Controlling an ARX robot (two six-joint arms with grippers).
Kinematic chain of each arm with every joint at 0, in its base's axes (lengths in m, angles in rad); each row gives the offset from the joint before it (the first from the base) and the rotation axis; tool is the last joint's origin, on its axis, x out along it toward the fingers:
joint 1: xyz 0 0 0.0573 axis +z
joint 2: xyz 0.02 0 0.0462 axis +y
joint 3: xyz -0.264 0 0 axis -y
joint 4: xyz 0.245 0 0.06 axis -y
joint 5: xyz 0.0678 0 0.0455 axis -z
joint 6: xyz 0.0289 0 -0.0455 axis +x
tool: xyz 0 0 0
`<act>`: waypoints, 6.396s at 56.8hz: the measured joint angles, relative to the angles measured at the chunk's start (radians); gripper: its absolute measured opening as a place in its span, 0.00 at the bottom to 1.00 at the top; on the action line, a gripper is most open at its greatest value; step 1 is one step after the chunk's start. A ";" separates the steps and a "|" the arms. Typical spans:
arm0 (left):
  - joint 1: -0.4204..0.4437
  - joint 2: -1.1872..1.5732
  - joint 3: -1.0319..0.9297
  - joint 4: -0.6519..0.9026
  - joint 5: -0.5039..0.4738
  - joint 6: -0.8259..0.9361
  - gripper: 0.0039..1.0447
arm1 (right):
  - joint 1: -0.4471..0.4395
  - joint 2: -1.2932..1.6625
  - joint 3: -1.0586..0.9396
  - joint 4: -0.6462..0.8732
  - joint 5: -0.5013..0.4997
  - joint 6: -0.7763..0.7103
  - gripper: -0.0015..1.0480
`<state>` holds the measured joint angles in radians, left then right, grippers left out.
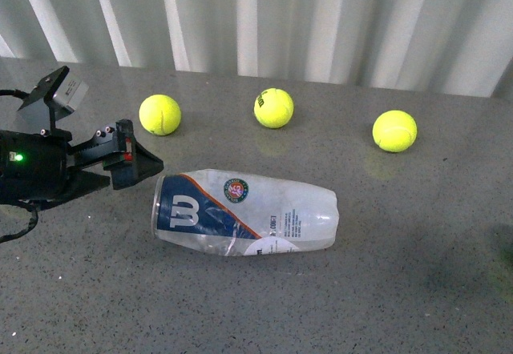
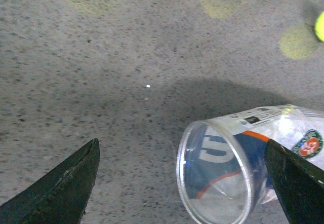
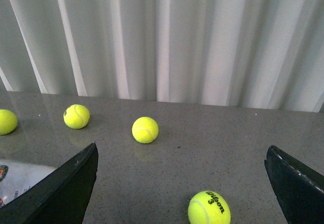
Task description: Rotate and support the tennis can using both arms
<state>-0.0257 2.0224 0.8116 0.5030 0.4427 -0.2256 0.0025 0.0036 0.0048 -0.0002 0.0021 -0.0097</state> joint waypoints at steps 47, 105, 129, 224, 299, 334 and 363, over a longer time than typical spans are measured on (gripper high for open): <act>-0.158 0.106 -0.097 0.332 0.031 -0.275 0.54 | 0.000 0.000 0.000 0.000 0.000 0.000 0.93; -0.177 -0.518 0.172 -0.546 0.066 0.458 0.03 | 0.000 0.000 0.000 0.000 0.000 0.000 0.93; -0.441 -0.475 0.340 -0.863 -0.287 1.345 0.03 | 0.000 0.000 0.000 0.000 0.000 0.000 0.93; -0.377 -0.412 0.341 -0.697 -0.253 1.385 0.94 | 0.000 0.000 0.000 0.000 0.000 0.000 0.93; 0.026 -1.201 -0.657 0.159 -0.443 0.227 0.03 | 0.000 0.000 0.000 0.000 0.000 0.000 0.93; 0.026 -1.492 -0.787 0.012 -0.443 0.226 0.03 | 0.000 0.000 0.000 0.000 0.000 0.000 0.93; 0.026 -1.735 -0.788 -0.212 -0.443 0.224 0.03 | 0.000 0.000 0.000 0.000 0.000 0.000 0.93</act>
<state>-0.0002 0.2871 0.0238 0.2913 -0.0002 -0.0017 0.0025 0.0036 0.0048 -0.0002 0.0021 -0.0097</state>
